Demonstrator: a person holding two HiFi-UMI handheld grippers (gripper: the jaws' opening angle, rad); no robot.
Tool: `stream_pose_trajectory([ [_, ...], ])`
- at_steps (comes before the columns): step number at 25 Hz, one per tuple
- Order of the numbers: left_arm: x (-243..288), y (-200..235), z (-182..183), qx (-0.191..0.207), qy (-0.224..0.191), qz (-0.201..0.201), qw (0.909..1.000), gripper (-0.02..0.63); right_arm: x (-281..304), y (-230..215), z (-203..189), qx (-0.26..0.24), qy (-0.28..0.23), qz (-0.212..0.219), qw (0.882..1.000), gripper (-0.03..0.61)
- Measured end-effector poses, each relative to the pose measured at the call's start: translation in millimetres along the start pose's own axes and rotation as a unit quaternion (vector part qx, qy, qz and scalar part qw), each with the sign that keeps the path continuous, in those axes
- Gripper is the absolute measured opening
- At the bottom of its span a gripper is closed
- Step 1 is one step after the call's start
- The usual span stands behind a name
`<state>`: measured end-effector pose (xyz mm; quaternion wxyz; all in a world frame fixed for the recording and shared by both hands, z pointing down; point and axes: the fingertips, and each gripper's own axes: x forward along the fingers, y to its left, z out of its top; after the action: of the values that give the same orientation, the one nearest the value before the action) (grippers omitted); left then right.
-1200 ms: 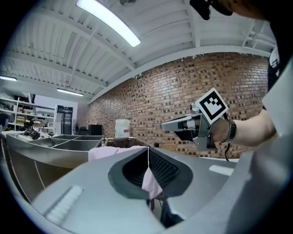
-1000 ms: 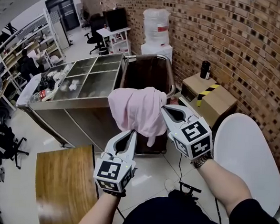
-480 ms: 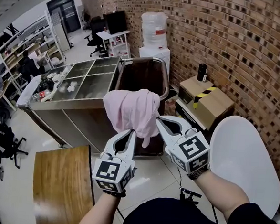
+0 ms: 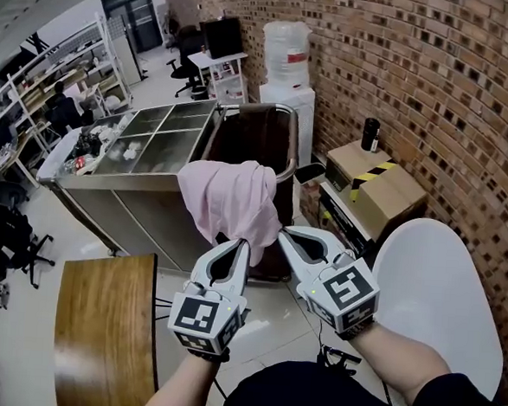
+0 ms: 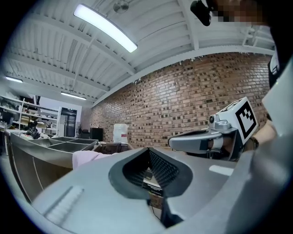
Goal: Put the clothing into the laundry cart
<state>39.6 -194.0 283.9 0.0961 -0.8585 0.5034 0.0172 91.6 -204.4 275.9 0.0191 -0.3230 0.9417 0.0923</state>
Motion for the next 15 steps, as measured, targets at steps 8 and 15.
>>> stream_pose_trajectory([
  [8,11,-35,-4,0.012,0.004,0.018,0.9998,0.003,-30,-12,-6,0.005,-0.017,0.022,1.000,0.002],
  [15,15,-60,-9,0.018,0.011,0.031,0.9993,0.003,-51,-21,-12,0.007,-0.023,0.035,0.999,0.002],
])
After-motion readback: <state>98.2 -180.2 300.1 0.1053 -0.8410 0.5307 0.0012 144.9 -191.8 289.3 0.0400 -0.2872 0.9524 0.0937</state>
